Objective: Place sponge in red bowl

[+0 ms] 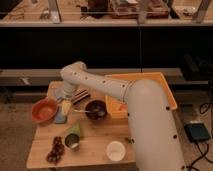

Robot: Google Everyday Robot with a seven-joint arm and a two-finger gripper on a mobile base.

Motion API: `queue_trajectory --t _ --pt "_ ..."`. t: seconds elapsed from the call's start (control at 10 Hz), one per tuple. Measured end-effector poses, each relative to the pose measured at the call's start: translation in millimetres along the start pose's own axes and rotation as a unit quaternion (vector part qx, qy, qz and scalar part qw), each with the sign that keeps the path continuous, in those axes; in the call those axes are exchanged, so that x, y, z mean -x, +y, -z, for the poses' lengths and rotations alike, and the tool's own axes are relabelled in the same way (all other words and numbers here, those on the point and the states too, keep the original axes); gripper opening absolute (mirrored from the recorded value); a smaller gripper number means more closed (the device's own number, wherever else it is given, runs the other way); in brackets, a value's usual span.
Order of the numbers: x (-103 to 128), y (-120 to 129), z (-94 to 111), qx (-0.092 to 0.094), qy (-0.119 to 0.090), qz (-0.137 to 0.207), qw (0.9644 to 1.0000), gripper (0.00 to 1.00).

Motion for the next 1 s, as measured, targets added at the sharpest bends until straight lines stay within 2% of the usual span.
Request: queue_trajectory --t 0.5,0.7,0.8,1.0 --pt "0 0 0 0.002 -0.004 0.005 1.0 0.8" --pt "4 10 -18 0.02 -0.009 0.0 0.9998 0.8" --pt "9 19 -35 0.027 -0.007 -0.01 0.9996 0.8" --pt "9 26 -51 0.034 -0.003 -0.023 0.9991 0.8"
